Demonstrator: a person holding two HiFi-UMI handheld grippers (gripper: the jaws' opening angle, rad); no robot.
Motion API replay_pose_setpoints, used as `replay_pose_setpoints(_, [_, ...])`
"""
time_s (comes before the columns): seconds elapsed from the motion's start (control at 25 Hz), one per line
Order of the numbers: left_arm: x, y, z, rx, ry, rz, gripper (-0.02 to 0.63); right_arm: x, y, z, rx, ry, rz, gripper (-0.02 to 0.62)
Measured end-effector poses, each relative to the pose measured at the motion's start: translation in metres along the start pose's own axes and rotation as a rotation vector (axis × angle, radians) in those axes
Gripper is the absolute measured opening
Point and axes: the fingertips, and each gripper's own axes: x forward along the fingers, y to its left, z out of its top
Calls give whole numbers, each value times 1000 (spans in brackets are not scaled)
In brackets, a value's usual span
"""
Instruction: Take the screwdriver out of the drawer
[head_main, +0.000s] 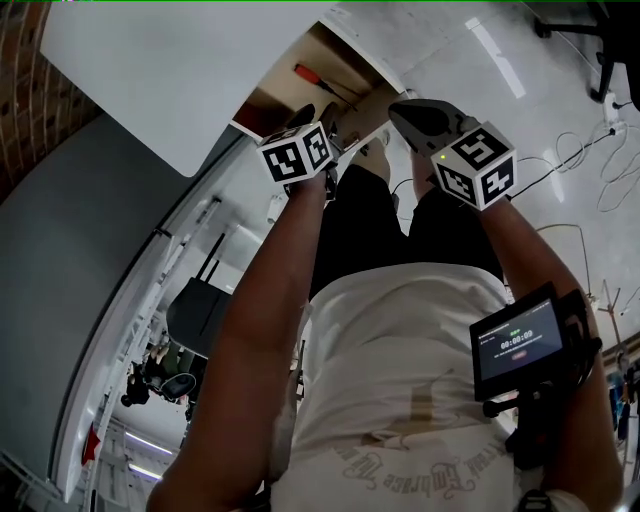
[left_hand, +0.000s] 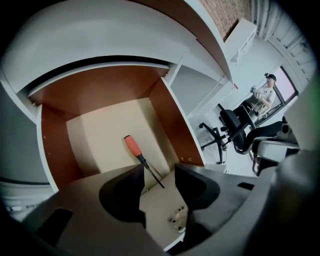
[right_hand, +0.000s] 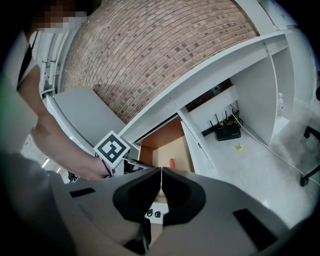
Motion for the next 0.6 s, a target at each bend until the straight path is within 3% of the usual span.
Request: replay_pose_setpoints(0.6, [24, 19, 10, -68, 36, -9, 187, -3, 3, -2, -19, 11, -22, 23])
